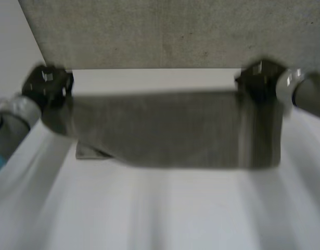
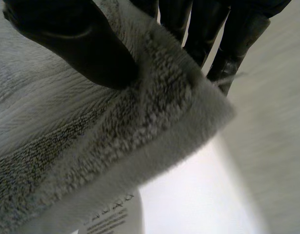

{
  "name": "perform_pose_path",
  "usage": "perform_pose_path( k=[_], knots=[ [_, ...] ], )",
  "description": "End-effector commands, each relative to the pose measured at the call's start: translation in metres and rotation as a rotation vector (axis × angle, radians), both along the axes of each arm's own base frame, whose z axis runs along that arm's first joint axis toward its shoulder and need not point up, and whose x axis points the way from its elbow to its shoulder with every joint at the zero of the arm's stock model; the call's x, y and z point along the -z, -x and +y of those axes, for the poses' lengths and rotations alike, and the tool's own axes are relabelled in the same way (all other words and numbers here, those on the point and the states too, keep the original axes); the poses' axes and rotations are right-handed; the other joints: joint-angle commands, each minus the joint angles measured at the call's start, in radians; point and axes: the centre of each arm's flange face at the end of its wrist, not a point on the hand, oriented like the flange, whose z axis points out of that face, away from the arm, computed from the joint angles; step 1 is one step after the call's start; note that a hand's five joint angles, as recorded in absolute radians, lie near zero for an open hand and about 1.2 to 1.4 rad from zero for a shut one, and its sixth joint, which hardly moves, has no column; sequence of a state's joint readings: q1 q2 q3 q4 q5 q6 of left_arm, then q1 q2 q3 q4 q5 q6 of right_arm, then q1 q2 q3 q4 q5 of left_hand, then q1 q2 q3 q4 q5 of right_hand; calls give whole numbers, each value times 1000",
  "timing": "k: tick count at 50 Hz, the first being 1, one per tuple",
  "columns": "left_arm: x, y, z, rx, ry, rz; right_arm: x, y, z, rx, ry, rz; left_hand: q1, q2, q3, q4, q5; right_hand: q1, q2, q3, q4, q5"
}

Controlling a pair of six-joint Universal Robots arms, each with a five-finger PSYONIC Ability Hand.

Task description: Fold the laundry

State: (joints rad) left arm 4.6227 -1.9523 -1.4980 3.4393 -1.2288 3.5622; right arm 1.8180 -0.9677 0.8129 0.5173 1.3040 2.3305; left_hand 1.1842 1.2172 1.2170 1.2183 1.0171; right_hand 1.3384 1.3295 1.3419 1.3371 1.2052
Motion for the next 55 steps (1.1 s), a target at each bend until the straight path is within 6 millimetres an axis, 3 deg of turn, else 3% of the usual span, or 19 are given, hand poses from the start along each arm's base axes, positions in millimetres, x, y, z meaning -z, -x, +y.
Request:
perform_pose_path(
  k=[1, 2, 4, 5, 10, 13, 15, 18, 20, 21, 23, 24, 26, 28, 29, 31, 34, 47, 55],
  knots=[
    [-136, 22, -30, -29, 433, 311, -137, -19, -23, 36, 641, -409, 212, 179, 179, 178, 205, 58, 67, 54, 59, 17],
    [-136, 22, -30, -29, 434, 312, -155, -16, -17, 36, 696, -469, 212, 179, 179, 178, 205, 58, 67, 54, 59, 17],
    [-176, 12, -26, -46, 545, 476, -158, -14, -11, 37, 688, -483, 212, 179, 179, 178, 205, 58, 67, 54, 59, 17],
    [-176, 12, -26, -46, 545, 477, -158, -14, -11, 37, 688, -483, 212, 179, 179, 178, 205, 58, 67, 54, 59, 17],
    [-182, 9, -22, -36, 555, 558, -115, -15, 4, 41, 420, -359, 212, 179, 179, 178, 205, 58, 67, 54, 59, 17],
    [-154, 8, -23, -57, 465, 533, -100, -15, 8, 46, 343, -321, 212, 179, 179, 178, 205, 58, 67, 54, 59, 17],
    [-116, 3, -22, -79, 351, 495, -70, -9, 13, 57, 221, -239, 212, 179, 179, 178, 205, 58, 67, 54, 59, 17],
    [-95, -2, -21, -84, 288, 473, -42, -8, 23, 36, 131, -185, 212, 179, 179, 178, 205, 58, 67, 54, 59, 17],
    [-49, -11, -11, -81, 153, 428, -27, -7, 31, 18, 78, -163, 212, 179, 179, 178, 205, 58, 67, 54, 59, 17],
    [-49, -11, -11, -81, 153, 428, -10, -6, 38, 4, 23, -147, 212, 179, 179, 178, 205, 58, 67, 54, 59, 17],
    [-9, -15, 3, -55, 34, 400, 9, -6, 44, -10, -29, -137, 212, 179, 179, 178, 205, 58, 67, 54, 59, 17],
    [-8, -15, 3, -55, 33, 400, 9, -6, 44, -10, -30, -137, 212, 179, 179, 178, 205, 58, 67, 54, 59, 17],
    [9, -16, 10, -46, -11, 391, 47, -2, 54, -21, -109, -123, 212, 179, 179, 178, 205, 58, 67, 54, 59, 17],
    [41, -18, 25, -41, -77, 362, 65, 0, 59, -22, -139, -116, 212, 179, 179, 178, 205, 58, 67, 54, 59, 17],
    [41, -18, 25, -41, -77, 362, 81, 2, 64, -21, -157, -110, 212, 179, 179, 178, 205, 58, 67, 54, 59, 17],
    [70, -18, 39, -39, -125, 289, 97, 4, 67, -11, -174, -100, 212, 179, 179, 178, 205, 58, 67, 54, 59, 17],
    [87, -20, 53, -34, -149, 193, 115, 7, 77, -11, -203, -77, 212, 179, 179, 178, 205, 58, 67, 54, 59, 17],
    [97, -38, 80, 11, -155, 22, 106, 30, 103, 28, -207, -70, 212, 179, 179, 178, 205, 58, 67, 54, 59, 17],
    [108, -39, 73, 8, -154, 19, 109, 43, 97, 74, -192, -80, 212, 179, 179, 178, 205, 58, 67, 54, 59, 17]
  ],
)
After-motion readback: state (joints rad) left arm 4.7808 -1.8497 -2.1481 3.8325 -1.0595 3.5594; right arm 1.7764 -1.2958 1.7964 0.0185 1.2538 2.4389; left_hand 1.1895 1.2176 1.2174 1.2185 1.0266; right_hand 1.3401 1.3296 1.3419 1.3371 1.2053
